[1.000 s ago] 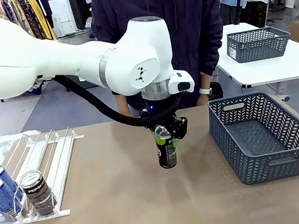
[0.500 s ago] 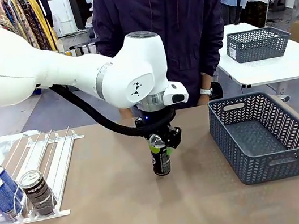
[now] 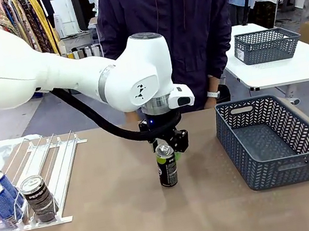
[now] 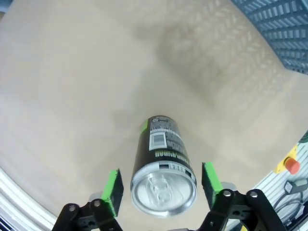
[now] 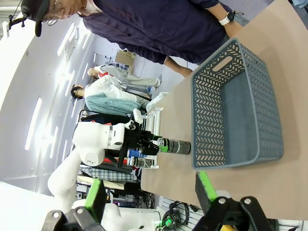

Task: Retrieve and store the cans from the dispenser.
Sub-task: Pick up one can from the Automatic Can Dispenser and place it in the middle of the table.

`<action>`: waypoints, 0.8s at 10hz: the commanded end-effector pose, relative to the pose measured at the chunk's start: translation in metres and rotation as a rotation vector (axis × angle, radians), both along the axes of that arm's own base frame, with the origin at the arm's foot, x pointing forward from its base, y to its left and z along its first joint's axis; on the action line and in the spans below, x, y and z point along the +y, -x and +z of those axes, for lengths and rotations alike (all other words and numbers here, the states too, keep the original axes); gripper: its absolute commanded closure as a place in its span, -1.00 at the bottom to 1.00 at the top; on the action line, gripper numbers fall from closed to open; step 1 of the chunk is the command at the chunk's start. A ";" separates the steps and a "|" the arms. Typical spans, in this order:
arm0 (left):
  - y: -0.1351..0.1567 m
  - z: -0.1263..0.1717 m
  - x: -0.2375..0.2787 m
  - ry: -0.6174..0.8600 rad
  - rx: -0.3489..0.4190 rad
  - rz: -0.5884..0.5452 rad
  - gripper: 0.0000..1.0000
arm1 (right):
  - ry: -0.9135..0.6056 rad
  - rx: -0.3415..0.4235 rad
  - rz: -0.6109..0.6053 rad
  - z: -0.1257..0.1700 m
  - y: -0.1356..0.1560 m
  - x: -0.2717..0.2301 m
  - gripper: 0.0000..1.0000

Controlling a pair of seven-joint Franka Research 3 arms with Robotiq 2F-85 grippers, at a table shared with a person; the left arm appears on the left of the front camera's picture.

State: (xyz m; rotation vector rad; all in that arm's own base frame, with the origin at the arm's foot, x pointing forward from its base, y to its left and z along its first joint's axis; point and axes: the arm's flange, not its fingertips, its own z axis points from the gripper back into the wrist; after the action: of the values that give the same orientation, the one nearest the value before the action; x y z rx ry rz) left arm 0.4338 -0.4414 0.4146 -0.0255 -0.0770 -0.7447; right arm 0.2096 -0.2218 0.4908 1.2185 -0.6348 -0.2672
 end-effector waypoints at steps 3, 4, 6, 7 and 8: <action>0.008 0.035 0.030 0.086 -0.055 0.037 -1.00 | -0.003 -0.034 0.004 0.002 -0.001 -0.002 -1.00; 0.016 0.062 0.044 0.105 -0.095 0.059 -1.00 | -0.003 -0.034 0.004 0.002 -0.001 -0.002 -1.00; 0.037 0.131 0.104 0.231 -0.058 0.073 -1.00 | -0.003 -0.034 0.004 0.002 -0.001 -0.002 -1.00; 0.053 0.155 0.158 0.339 -0.036 0.094 -1.00 | -0.003 -0.034 0.004 0.002 -0.001 -0.002 -1.00; 0.069 0.175 0.232 0.485 -0.006 0.120 -1.00 | -0.003 -0.034 0.004 0.002 -0.001 -0.002 -1.00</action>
State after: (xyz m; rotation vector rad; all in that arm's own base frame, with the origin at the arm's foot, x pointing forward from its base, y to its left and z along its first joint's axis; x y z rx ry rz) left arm 0.3917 -0.2969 0.5912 -0.3610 -0.2729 -0.6148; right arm 0.2096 -0.2219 0.4905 1.2184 -0.6343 -0.2676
